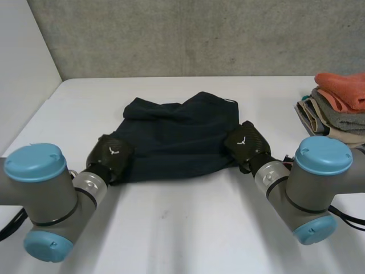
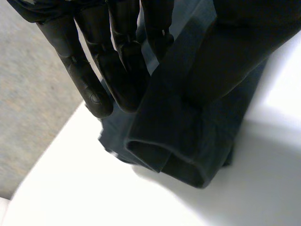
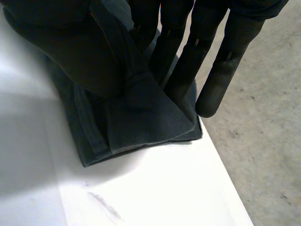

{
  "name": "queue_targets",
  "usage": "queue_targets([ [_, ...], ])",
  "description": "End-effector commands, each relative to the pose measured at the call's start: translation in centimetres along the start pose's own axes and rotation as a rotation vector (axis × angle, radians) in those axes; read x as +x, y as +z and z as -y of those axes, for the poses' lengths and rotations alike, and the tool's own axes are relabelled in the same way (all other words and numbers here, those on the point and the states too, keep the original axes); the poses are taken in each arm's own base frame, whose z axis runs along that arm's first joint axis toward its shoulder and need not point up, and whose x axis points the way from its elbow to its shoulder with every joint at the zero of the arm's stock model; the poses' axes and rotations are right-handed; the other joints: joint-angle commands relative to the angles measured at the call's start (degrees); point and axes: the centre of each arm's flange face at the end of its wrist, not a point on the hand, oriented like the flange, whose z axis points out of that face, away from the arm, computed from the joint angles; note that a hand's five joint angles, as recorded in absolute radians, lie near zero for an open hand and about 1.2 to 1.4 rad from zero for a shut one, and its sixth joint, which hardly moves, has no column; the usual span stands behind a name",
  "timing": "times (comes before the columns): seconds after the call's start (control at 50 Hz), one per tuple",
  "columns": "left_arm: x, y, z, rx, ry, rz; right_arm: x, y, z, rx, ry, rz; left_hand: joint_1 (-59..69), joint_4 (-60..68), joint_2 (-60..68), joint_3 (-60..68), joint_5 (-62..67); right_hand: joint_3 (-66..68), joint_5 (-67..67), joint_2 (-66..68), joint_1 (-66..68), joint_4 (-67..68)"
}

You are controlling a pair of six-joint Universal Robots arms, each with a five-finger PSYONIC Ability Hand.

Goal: Fold the laundry.

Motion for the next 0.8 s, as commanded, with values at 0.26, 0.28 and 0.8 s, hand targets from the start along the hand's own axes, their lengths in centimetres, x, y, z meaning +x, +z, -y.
queue_targets([
  [0.26,-1.9,-16.0,8.4,-0.105,-0.125,-0.277,6.7,-14.2,7.3,-0.326,0.002,0.400,13.6,11.3,11.7,11.9,13.6,12.1,13.4,12.8,17.4,11.7],
  [0.28,-1.5,-16.6,8.0,-0.153,-0.133,-0.324,6.5,-14.8,7.3,-0.322,-0.018,0.464,13.6,11.3,11.7,11.9,13.6,12.1,13.4,12.8,17.4,11.7],
  [0.8,-4.5,5.9,9.2,0.234,0.006,0.014,8.4,0.3,2.2,-0.206,0.120,-0.005,13.6,11.3,11.7,11.9,13.6,12.1,13.4,12.8,17.4,11.7],
])
